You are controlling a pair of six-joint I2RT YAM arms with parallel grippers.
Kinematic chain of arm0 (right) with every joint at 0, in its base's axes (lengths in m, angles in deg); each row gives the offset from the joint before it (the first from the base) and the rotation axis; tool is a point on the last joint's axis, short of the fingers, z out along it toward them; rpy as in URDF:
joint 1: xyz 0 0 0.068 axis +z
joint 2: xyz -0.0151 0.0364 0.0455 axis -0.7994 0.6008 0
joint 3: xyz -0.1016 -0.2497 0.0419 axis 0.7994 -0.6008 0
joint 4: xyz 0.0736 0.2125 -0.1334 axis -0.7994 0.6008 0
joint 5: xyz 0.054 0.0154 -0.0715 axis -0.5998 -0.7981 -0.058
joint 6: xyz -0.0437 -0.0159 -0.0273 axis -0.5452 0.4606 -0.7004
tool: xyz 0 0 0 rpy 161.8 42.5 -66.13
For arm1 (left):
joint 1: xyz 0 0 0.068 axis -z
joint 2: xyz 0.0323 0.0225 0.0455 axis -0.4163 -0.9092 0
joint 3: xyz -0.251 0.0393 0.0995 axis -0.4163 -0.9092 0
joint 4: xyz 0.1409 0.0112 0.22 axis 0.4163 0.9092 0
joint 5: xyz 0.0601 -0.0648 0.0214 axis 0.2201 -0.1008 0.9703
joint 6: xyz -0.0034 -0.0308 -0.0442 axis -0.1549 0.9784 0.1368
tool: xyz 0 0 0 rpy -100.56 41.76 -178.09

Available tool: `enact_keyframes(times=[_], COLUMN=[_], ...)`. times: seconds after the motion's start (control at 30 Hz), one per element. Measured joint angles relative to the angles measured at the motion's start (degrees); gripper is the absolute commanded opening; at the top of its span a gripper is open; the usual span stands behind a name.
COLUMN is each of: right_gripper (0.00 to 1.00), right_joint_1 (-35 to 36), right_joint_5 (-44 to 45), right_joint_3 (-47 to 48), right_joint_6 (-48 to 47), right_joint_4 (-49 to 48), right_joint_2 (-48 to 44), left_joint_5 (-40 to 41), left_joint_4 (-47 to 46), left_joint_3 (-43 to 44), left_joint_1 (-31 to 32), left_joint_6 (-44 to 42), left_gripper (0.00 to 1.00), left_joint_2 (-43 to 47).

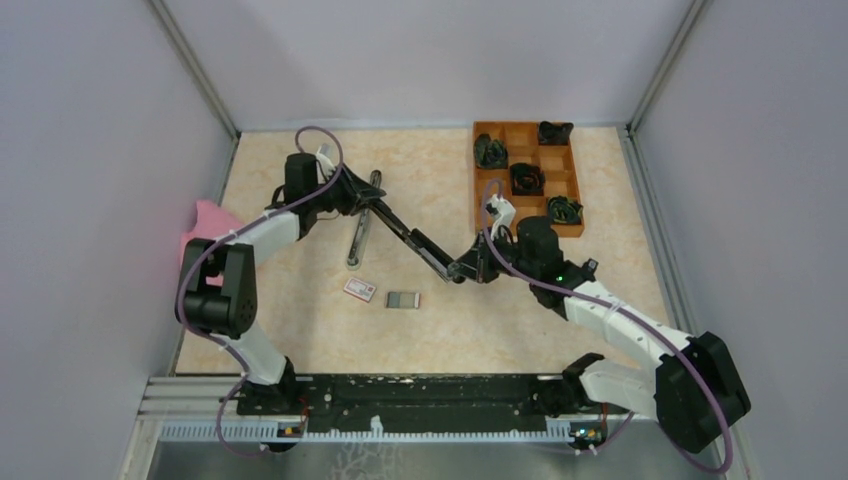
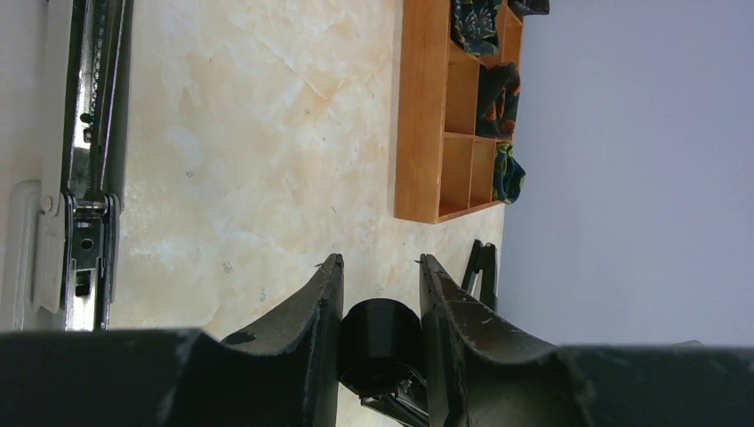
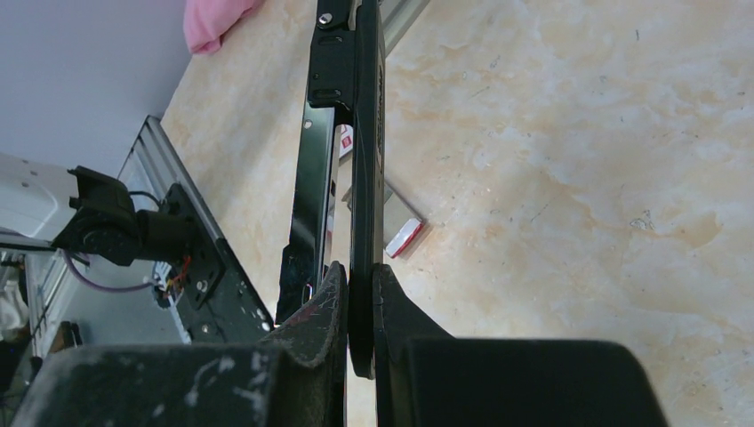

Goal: Load the staples into the stapler

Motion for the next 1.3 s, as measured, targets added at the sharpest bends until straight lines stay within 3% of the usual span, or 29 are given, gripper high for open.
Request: enact_keyframes(times=[0.23,0.6,0.83,1.07,1.3], right_gripper=[0.00,0.00,0.00,0.00,0.00], right_joint_1=[-0.22,-0.20,-0.17,2.14,5.77], right_joint_5=[2.49,1.81,7.54,16.00,22.73], right_joint_3=[-0.02,-0.20,-4.26,-7.91,-8.46], right_joint_6=[2.99,8.17,11.93,13.99,14.05], right_joint_4=[-1.84,-5.97,-10.60,-16.20,-21.31], right_joint_2=[0.20,0.20,0.28,1.84,3.21], left_joint_5=[0.66,3.61,3.37,4.42,5.92], left_joint_4=[3.63,6.12,6.54,6.60,6.58], left_joint_3=[4.02,7.32,2.71,-1.73,-3.48], left_joint_1=[-0.83,-4.76,-4.04,3.91,12.22], left_joint_6=[-2.08,-4.15,-3.13,-1.09,1.09], left_gripper=[0.50,0.56,0.63,0.67,0.69], left_joint_2=[-1.03,-0.87,4.44,11.89,12.22])
